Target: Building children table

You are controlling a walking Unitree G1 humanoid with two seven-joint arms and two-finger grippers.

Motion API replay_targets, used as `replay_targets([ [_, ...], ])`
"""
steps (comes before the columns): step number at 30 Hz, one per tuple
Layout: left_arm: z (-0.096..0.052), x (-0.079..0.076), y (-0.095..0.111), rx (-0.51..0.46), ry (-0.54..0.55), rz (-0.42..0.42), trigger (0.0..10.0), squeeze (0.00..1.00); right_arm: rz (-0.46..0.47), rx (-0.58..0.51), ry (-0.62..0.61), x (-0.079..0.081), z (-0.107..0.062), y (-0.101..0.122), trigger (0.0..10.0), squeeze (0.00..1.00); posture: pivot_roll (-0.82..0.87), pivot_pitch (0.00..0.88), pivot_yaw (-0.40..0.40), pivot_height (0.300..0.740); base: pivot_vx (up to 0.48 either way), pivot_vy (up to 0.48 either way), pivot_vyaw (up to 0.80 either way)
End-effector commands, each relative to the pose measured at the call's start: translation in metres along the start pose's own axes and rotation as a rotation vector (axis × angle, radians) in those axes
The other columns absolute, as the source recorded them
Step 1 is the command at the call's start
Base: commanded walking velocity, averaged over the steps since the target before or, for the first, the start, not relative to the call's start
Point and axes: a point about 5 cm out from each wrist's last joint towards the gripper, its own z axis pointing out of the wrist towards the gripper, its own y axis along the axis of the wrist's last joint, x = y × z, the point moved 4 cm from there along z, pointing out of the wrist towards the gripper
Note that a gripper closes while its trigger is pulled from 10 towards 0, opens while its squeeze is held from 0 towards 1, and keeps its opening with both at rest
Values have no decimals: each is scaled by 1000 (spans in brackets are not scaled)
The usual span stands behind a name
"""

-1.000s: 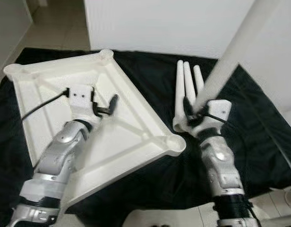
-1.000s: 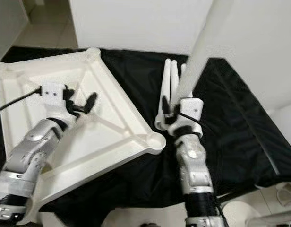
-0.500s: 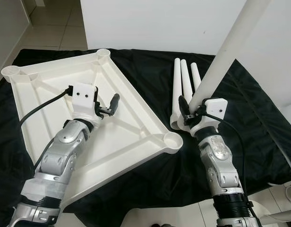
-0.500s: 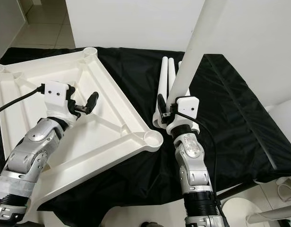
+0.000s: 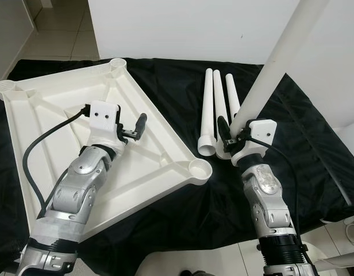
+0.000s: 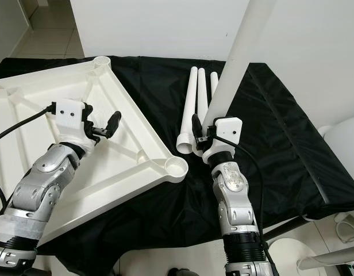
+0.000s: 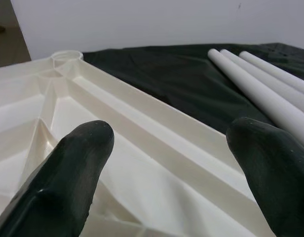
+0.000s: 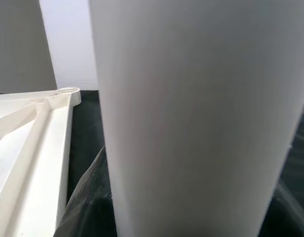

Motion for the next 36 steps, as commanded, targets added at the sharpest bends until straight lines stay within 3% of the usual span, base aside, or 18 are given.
replay_targets([
  [1, -5, -26, -4, 23, -205, 1, 10000, 0, -3, 15, 31, 5, -2, -2, 10000, 0, 82, 82, -54, 740, 0, 0, 0],
  [4, -21, -53, -16, 90, -409, 31, 10000, 0, 6, 58, 87, 11, -5, -11, 10000, 0, 81, 81, -51, 740, 0, 0, 0],
  [7, -37, -63, -35, 166, -530, 86, 10000, 0, -1, 96, 139, 16, -9, -21, 10000, 0, 80, 81, -49, 740, 0, 0, 0],
  [12, -42, -65, -41, 197, -563, 82, 10000, 0, -14, 111, 146, 16, -10, -26, 10000, 0, 80, 81, -49, 740, 0, 0, 0],
  [16, -48, -65, -47, 233, -601, 119, 10000, 0, 52, 141, 113, 13, -6, -33, 10000, 0, 93, 76, -46, 740, 0, 0, 0],
  [21, -49, -61, -43, 230, -579, 162, 10000, 0, 15, 57, 141, 15, 1, -18, 10000, 0, 102, 72, -48, 740, 0, 0, 0],
  [31, -53, -62, -30, 177, -629, 69, 10000, 0, 23, -52, 177, 14, 8, 5, 10000, 0, 107, 64, -51, 740, 0, 0, 0],
  [36, -59, -68, -24, 170, -682, 13, 10000, 0, 8, 22, 269, 27, 2, -13, 10000, 0, 110, 60, -54, 740, 0, 0, 0],
])
